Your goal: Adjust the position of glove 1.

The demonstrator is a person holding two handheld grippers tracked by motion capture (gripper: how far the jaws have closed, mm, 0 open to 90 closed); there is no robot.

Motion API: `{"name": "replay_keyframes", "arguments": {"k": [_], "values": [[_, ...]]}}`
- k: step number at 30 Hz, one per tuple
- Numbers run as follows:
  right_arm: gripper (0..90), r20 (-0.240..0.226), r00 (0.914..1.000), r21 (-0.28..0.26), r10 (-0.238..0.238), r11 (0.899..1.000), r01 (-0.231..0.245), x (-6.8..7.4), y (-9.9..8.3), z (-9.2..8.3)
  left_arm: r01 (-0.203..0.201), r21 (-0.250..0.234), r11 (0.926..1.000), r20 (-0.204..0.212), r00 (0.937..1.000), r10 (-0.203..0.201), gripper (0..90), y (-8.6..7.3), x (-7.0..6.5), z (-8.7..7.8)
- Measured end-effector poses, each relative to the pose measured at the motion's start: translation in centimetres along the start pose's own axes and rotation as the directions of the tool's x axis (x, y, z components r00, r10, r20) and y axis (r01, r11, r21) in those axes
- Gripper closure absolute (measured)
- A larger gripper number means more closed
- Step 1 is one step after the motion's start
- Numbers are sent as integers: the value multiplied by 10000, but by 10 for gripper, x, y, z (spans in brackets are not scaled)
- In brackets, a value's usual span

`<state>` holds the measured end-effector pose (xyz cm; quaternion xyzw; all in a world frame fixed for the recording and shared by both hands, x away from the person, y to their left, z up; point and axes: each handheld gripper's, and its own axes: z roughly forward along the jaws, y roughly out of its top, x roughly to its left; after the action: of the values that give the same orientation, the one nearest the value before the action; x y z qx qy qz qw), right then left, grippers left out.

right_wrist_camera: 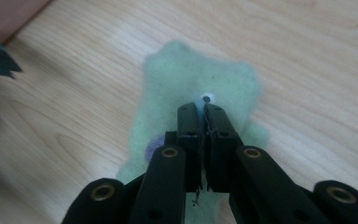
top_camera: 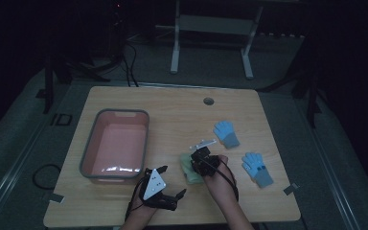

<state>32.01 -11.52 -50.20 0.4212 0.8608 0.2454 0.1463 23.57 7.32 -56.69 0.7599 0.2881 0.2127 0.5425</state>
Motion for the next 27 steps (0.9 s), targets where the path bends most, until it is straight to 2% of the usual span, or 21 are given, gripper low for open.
{"name": "replay_keyframes", "arguments": {"k": [2, 5, 8, 10, 12, 15, 17, 18, 19, 20, 22, 23, 25, 26, 27], "values": [[855, -132, 9998, 116, 155, 9998, -154, -1, -3, 5, 6, 0, 10000, 3, 10000, -6, 3, 0, 0, 0], [854, -94, 9999, 195, 77, 9998, -75, -1, -6, 11, 30, 1, 10000, 10, 10000, -30, 3, 0, 0, 0], [839, -137, 9998, 150, 130, 9998, -128, -2, -6, 10, 11, 12, 10000, 7, 10000, -11, 3, 0, 0, 0], [784, -208, 9997, 28, 111, 9999, -110, -3, -6, 6, 13, 32, 10000, -10, 10000, -13, 3, 0, 0, 1], [674, -192, 9997, -161, 136, 9998, -139, -5, -6, 0, 54, 36, 10000, -11, 10000, -54, 3, 0, 0, 1], [500, -598, 9982, -559, 79, 9984, -112, -15, -7, -8, 124, 37, 9999, 8, 9999, -124, 3, 0, 2, 0], [424, -845, 9963, -776, 143, 9968, -208, -24, -8, -11, 187, 13, 9998, 113, 9998, -187, 3, 0, 2, 0], [333, -1006, 9946, -855, 248, 9958, -335, -29, -9, -13, 163, 22, 9999, 112, 9998, -163, 3, 0, 2, 1], [279, -1460, 9888, -967, 320, 9942, -465, -36, -11, -14, 134, 27, 9999, 111, 9998, -135, 3, 0, 1, 1], [277, -1763, 9832, -1126, 469, 9913, -675, -41, -13, -16, 117, 16, 9999, 78, 9999, -117, 3, 0, 1, 1], [230, -2111, 9765, -1402, 426, 9874, -734, -48, -16, -19, 85, -3, 10000, 48, 10000, -85, 3, 0, 0, 1], [189, -2164, 9759, -1596, 291, 9851, -648, -52, -18, -20, 108, -28, 9999, -11, 9999, -108, 3, 0, -1, 1], [176, -2455, 9694, -1605, -58, 9864, -348, -59, -22, -20, 123, -33, 9999, 12, 9999, -123, 3, 0, -1, 1], [176, -2687, 9630, -1667, -185, 9856, -275, -61, -23, -20, 132, -13, 9999, -52, 9999, -132, 3, 1, -1, 2], [175, -3036, 9515, -1798, -502, 9837, -55, -64, -25, -20, 144, -4, 9999, -71, 9999, -144, 3, 1, -1, 2]]}}
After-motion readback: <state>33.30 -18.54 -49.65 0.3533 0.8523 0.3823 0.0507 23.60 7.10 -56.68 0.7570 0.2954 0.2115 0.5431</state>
